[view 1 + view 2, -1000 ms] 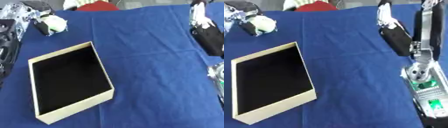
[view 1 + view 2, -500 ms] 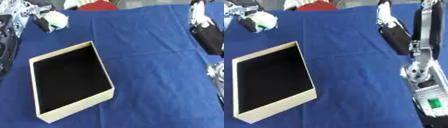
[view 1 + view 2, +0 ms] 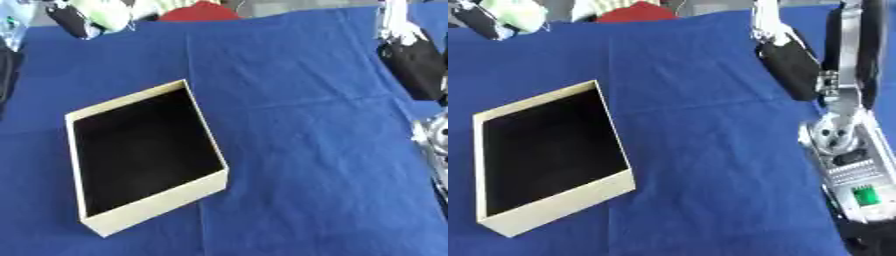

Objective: Pick up objects on the table and place them in the box.

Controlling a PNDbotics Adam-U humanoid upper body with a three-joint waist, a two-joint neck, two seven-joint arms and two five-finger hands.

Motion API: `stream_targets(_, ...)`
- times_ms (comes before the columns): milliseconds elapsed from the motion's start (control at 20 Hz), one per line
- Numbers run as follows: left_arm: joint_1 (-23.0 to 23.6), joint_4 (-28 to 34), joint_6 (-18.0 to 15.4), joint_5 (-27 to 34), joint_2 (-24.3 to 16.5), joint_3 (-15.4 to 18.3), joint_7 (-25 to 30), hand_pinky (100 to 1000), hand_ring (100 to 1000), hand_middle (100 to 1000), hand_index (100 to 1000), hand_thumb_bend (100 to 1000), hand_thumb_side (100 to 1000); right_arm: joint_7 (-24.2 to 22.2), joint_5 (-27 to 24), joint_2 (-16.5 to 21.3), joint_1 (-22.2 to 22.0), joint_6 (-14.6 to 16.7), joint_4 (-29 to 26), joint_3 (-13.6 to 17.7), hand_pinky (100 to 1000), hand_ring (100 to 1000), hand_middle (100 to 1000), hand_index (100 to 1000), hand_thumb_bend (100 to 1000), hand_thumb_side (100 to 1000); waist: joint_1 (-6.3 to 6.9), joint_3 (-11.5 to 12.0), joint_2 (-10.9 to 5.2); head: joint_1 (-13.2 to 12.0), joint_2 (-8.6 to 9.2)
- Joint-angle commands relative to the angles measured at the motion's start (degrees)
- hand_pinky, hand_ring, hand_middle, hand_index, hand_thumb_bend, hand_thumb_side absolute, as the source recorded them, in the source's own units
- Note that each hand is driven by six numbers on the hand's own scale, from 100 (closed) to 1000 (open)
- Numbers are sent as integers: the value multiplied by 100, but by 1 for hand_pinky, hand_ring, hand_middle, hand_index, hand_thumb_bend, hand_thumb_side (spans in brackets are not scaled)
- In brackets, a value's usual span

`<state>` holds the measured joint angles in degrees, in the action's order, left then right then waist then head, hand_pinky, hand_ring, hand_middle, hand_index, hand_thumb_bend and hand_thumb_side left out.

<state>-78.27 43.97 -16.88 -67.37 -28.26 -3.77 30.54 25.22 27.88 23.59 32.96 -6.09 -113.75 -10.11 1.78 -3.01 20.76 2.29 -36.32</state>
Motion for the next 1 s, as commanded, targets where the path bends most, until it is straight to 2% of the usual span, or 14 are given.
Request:
stream_targets(50, 56, 411, 15, 530, -462, -291, -221, 451, 686, 671, 709, 100, 161, -25, 62, 149, 38, 10, -84, 58, 923, 768, 721, 877, 100, 571, 5, 24, -188, 53, -82)
stream_targets(350, 639, 1475, 56, 2087, -968, -815, -274, 406, 643, 643, 710, 100, 193, -15, 89, 153, 17, 16, -84, 77, 923, 768, 721, 877, 100, 579, 23, 61, -224, 85, -72)
stream_targets(650, 1190, 2700, 590, 3337, -1458, -1305, -417, 380, 617, 635, 692, 100, 213, -16, 111, 144, 26, 23, -84, 84, 923, 769, 721, 877, 100, 571, 28, 51, -238, 107, -6)
stream_targets(1000, 1726, 3825, 1335, 4282, -1755, -1717, -723, 341, 582, 627, 702, 100, 249, -7, 108, 123, 42, 24, -84, 85, 923, 769, 721, 877, 100, 571, 17, 8, -213, 72, 5)
